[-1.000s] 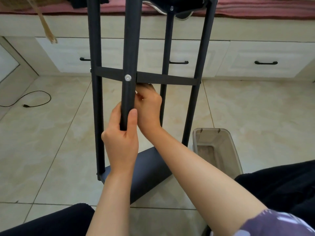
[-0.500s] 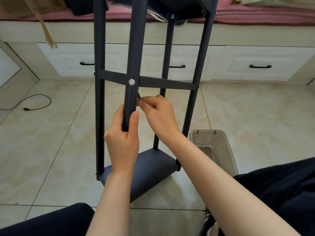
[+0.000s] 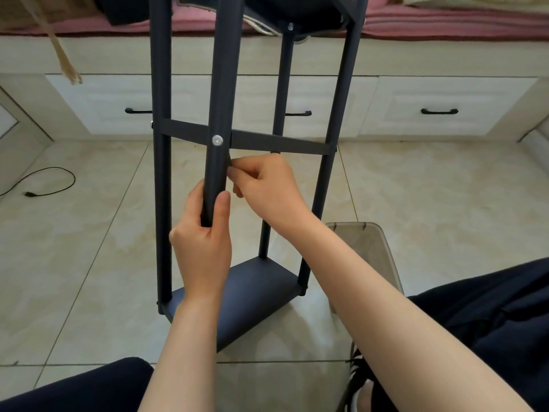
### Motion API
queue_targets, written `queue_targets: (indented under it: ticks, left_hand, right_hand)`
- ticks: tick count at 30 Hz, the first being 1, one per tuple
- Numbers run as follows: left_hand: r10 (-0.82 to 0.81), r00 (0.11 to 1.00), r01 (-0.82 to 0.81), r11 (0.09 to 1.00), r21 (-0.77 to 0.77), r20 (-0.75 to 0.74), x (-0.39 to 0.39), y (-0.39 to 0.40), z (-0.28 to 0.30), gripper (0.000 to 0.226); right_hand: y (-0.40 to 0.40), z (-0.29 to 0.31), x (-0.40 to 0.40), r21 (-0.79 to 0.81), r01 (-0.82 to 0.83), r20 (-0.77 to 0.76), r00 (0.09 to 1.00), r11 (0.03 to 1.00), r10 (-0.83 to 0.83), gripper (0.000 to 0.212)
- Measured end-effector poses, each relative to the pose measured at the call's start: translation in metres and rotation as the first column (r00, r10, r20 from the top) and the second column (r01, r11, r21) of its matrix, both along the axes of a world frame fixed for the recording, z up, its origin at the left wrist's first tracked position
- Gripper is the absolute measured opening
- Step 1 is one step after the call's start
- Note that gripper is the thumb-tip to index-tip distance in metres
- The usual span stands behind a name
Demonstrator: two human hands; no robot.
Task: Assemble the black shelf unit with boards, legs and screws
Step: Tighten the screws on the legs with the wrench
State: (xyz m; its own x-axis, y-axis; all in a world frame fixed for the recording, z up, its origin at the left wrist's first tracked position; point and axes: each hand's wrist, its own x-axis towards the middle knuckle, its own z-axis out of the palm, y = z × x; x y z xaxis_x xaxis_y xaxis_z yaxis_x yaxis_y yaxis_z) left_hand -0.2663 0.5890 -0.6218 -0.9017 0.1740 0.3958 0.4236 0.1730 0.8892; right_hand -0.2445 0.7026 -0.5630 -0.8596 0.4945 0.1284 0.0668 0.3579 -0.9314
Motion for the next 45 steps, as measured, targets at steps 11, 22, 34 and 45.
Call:
queue_targets:
  ticks: [11,22,34,45]
  left_hand:
    - [0.007,1.0,-0.007,1.0,0.008,-0.006,-0.004,-0.004,-0.003,0.042]
    - [0.032,0.999,-0.033,0.999,-0.013,-0.029,-0.009,-0.008,-0.008,0.046]
    - [0.033,0.999,-0.034,0.999,-0.002,-0.026,-0.015,-0.012,-0.011,0.045]
    - [0.063,0.998,-0.063,0.998,0.005,-0.026,-0.012,-0.014,-0.011,0.044]
  right_hand:
    - [-0.003,-0.027,-0.018,0.306,0.143,-0.183,0.979,0.941,-0.089,0.019]
    - [-0.018,-0.047,-0.051,0.285,0.371,-0.474,0.856,0.884,-0.206,0.01]
    - [-0.018,-0.052,-0.046,0.163,0.219,-0.38,0.914,0.962,-0.144,0.013]
    - [-0.002,-0.023,-0.014,0.056,-0.037,-0.08,0.996,0.998,0.041,0.022]
